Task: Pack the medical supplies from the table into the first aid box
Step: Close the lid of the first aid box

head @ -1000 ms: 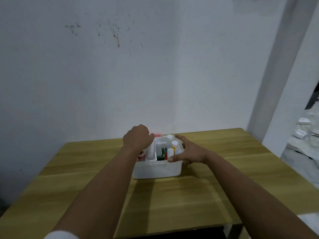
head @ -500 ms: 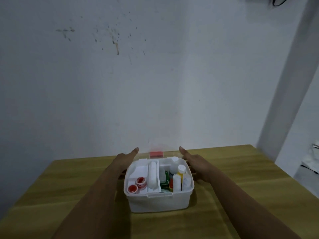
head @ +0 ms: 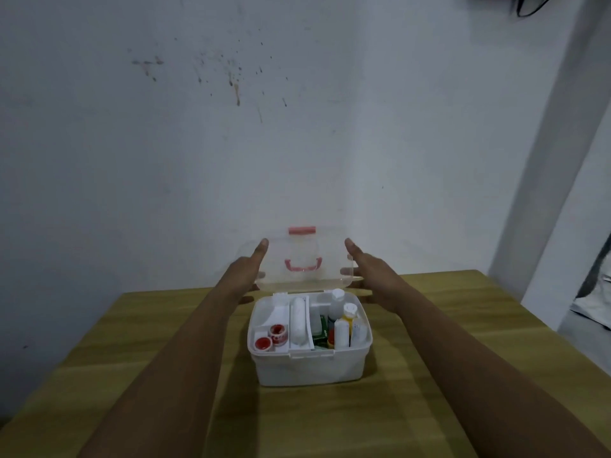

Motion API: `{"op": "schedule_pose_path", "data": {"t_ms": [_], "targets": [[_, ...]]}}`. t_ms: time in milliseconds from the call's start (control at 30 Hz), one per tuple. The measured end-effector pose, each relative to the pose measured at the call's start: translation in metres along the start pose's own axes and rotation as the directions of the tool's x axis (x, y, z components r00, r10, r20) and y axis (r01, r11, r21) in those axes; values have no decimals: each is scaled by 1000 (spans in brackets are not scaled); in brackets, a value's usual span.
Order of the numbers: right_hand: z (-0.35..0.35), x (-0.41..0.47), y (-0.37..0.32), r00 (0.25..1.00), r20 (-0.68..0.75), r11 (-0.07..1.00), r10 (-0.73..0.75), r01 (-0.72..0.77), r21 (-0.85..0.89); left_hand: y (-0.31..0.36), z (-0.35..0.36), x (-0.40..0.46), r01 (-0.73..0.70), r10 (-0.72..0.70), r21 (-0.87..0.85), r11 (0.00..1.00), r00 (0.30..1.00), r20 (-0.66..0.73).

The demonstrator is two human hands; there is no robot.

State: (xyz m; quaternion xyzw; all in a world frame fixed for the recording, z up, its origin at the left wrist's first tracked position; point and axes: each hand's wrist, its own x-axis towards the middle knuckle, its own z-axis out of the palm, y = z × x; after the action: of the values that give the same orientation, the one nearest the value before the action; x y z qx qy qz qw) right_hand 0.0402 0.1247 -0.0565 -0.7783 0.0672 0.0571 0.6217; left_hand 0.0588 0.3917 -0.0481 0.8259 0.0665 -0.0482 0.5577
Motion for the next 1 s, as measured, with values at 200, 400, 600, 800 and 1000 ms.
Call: {"op": "schedule_pose_path", "data": {"t_ms": [200, 400, 600, 800, 1000], "targets": [[2, -45, -1, 986, -66, 988, -156, 156, -9, 0, -14, -45, -95, 95, -99, 991, 995, 4], [16, -86, 20, 926, -3, 907, -377, 369, -204, -24, -8, -82, -202, 201, 40, 979, 979, 20], [31, -99, 55, 914, 58, 791, -401, 378, -480, -55, 8, -103, -347, 342, 230, 909, 938, 61], [33, -99, 72, 864, 58, 695, -500, 440, -568, -85, 14, -105, -439, 435, 388, 811, 895, 104], [28, -78, 67, 874, 97, 632, -477, 417, -653, -84, 18, -91, -453, 463, 372, 810, 884, 68]]}}
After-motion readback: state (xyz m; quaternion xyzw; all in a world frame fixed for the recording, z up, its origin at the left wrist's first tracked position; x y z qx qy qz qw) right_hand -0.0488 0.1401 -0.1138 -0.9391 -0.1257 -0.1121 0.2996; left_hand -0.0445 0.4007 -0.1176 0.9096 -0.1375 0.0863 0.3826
